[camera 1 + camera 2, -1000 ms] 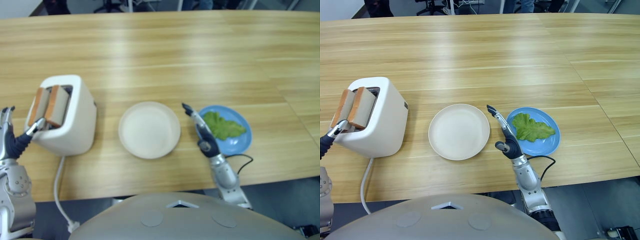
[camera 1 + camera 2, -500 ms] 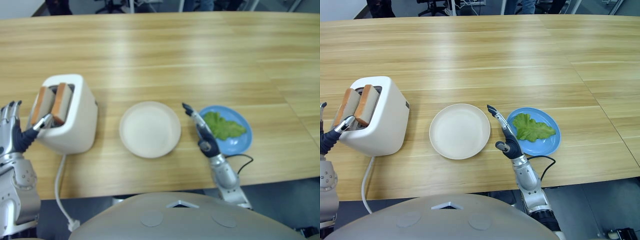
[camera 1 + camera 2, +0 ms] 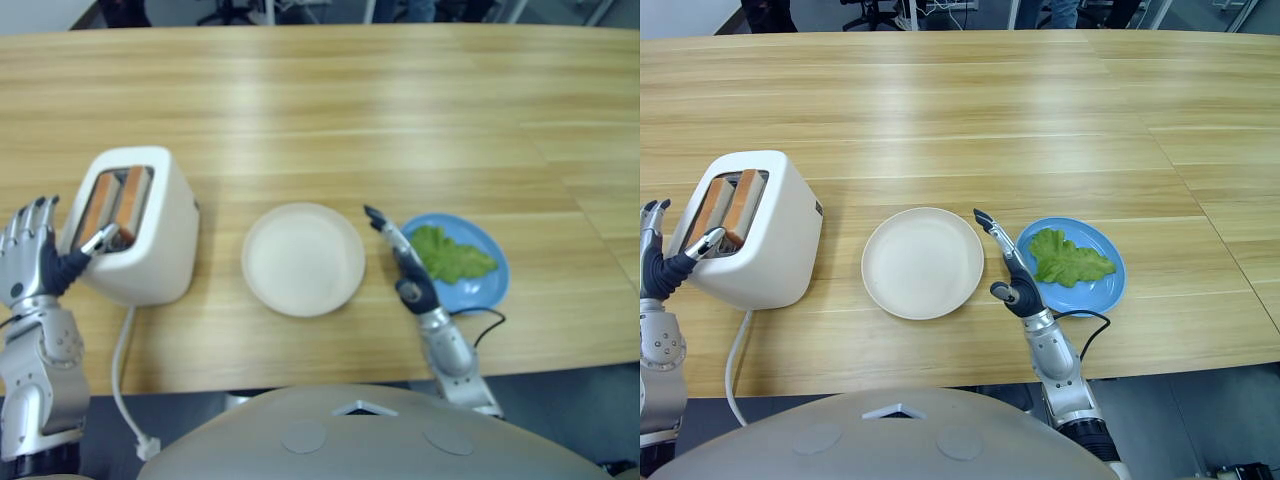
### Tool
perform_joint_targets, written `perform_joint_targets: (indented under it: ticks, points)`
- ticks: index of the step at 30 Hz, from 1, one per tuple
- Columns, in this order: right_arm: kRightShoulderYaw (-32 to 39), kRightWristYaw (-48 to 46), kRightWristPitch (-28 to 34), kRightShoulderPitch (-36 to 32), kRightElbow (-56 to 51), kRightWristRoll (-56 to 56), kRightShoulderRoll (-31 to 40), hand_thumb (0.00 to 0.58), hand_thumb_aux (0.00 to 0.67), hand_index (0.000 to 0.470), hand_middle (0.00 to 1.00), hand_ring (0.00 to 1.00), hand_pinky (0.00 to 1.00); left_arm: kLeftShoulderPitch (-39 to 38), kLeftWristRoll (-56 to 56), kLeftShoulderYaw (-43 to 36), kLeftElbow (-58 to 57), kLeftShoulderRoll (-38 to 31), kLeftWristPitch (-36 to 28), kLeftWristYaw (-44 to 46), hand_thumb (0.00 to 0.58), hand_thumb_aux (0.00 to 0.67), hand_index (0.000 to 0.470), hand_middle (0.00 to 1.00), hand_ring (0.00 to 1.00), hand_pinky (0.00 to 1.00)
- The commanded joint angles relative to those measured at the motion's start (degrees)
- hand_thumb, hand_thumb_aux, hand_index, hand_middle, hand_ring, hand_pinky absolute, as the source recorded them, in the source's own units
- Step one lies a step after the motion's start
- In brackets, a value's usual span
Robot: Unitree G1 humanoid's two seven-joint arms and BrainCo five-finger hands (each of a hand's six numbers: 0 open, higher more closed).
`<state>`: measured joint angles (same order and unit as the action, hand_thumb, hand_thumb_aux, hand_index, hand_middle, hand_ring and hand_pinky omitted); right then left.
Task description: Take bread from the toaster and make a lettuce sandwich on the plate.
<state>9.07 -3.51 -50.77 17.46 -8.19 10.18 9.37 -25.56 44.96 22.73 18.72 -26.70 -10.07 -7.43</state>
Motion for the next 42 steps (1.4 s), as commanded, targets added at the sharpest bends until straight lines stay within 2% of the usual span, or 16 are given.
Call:
perform_joint_targets:
  ticks: [1,23,35,42]
  points:
    - [-0.45,0.17,0.42,0.48,0.16,0.07,0.05,0.0,0.0,0.0,0.0,0.0,0.0,-1.51,0.43,-0.37,-1.93,-0.86,-0.2,0.75,0.0,0.0,0.0,0.0,0.0,0.0]
    - [-0.38,0.17,0.33,-0.34,-0.68,-0.01,-0.15,0.0,0.0,0.0,0.0,0.0,0.0,-2.09,2.35,-0.02,-2.04,-1.82,-2.42,-0.59,0.0,0.0,0.0,0.0,0.0,0.0]
    - [-0.4,0.5,0.06,-0.69,-1.3,0.35,-0.5,0.0,0.0,0.0,0.0,0.0,0.0,3.16,4.35,-4.81,2.36,-1.69,0.54,-2.24,0.0,0.0,0.0,0.0,0.0,0.0]
    - [-0.48,0.59,0.01,-0.73,-1.39,0.43,-0.57,0.0,0.0,0.0,0.0,0.0,0.0,3.67,5.21,-5.69,2.89,-1.8,1.57,-2.14,0.0,0.0,0.0,0.0,0.0,0.0]
